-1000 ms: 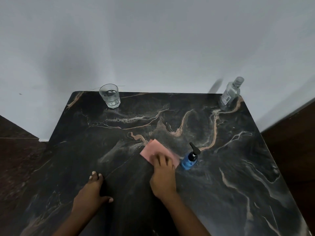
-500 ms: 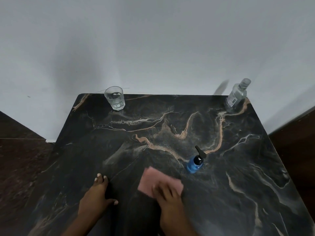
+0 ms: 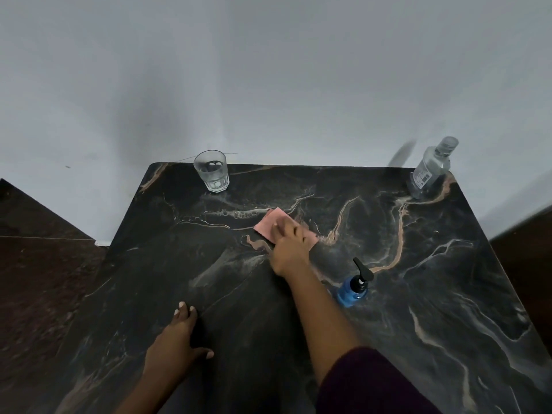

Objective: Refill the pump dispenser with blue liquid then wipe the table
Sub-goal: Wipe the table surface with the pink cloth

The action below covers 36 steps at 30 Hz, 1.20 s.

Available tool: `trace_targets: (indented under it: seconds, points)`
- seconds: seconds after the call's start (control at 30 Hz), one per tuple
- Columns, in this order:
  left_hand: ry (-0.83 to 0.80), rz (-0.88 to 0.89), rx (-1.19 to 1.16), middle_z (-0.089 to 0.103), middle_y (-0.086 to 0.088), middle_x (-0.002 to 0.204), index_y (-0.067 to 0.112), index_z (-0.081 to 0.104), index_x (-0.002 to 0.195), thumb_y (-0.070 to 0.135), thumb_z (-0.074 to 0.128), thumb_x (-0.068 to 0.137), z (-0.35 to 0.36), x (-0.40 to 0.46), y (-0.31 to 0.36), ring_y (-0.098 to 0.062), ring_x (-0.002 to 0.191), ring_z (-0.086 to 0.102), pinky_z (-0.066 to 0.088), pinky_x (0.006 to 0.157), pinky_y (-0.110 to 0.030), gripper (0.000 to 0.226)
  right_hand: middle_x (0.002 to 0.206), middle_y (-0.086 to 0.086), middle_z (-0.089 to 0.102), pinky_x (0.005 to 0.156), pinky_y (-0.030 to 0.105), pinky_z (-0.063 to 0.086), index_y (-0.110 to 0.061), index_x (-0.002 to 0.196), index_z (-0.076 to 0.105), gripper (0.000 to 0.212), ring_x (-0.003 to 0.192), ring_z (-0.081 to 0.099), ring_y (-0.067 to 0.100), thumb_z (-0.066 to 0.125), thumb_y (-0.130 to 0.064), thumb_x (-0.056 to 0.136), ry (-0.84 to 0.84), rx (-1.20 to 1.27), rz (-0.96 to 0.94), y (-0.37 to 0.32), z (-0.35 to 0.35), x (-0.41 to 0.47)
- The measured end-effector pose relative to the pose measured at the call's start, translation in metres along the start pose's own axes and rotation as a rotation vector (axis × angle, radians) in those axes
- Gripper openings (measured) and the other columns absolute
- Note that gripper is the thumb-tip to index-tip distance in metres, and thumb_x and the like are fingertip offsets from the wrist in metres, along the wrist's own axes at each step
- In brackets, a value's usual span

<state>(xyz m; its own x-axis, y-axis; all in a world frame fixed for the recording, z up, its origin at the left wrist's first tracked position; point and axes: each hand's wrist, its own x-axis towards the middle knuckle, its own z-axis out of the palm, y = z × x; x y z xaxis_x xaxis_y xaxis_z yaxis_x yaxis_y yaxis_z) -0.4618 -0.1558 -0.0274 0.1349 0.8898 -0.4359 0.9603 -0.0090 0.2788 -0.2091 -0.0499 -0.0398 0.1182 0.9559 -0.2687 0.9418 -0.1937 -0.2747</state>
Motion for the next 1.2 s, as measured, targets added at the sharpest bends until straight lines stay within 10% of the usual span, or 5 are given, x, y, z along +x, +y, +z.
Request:
trace_targets:
  seconds: [0.27, 0.53, 0.8, 1.03, 1.2]
  points:
    - [-0.002, -0.025, -0.013, -0.002, -0.005, 0.165, 0.018, 0.014, 0.155, 0.044, 0.075, 0.076, -0.001, -0.001, 0.001, -0.018, 0.151, 0.014, 0.031, 0.115, -0.03, 0.103, 0.125, 0.0, 0.062, 0.091, 0.036, 0.051, -0.025, 0.125, 0.065, 0.056, 0.104, 0.065, 0.025, 0.056, -0.032, 0.07, 0.018, -0.048, -0.309, -0.05, 0.066, -0.158]
    - [-0.001, -0.051, -0.066, -0.008, 0.0, 0.164, 0.021, 0.01, 0.155, 0.04, 0.075, 0.077, 0.002, -0.001, 0.004, -0.013, 0.152, 0.006, 0.029, 0.116, -0.03, 0.104, 0.098, -0.012, 0.075, 0.063, 0.028, 0.059, -0.035, 0.098, 0.078, 0.037, 0.078, 0.074, 0.014, 0.047, -0.031, 0.078, 0.017, -0.123, -0.457, -0.026, 0.081, -0.187]
    - [-0.013, -0.069, -0.091, -0.011, 0.003, 0.164, 0.024, 0.005, 0.155, 0.038, 0.074, 0.08, -0.005, -0.002, 0.005, -0.011, 0.152, 0.0, 0.024, 0.117, -0.027, 0.103, 0.156, 0.01, 0.024, 0.11, 0.045, 0.03, -0.014, 0.151, 0.028, 0.055, 0.136, 0.029, 0.033, 0.039, -0.012, 0.097, 0.071, -0.129, -0.292, -0.004, 0.026, -0.032]
    - [-0.029, -0.087, -0.119, -0.014, 0.001, 0.163, 0.021, 0.001, 0.155, 0.035, 0.073, 0.082, -0.004, 0.001, 0.006, -0.011, 0.151, -0.005, 0.019, 0.119, -0.027, 0.104, 0.147, 0.007, 0.033, 0.106, 0.04, 0.037, -0.006, 0.136, 0.047, 0.057, 0.128, 0.034, 0.032, 0.063, -0.023, 0.084, 0.147, 0.132, 0.214, 0.01, -0.018, 0.059]
    - [-0.071, -0.117, -0.125, -0.015, -0.002, 0.163, 0.019, 0.001, 0.155, 0.031, 0.074, 0.081, -0.004, 0.002, 0.004, -0.013, 0.152, -0.004, 0.022, 0.12, -0.03, 0.105, 0.15, 0.011, 0.031, 0.108, 0.04, 0.033, -0.019, 0.135, 0.051, 0.052, 0.128, 0.036, 0.035, 0.059, -0.024, 0.084, 0.074, 0.146, 0.002, -0.057, 0.006, 0.045]
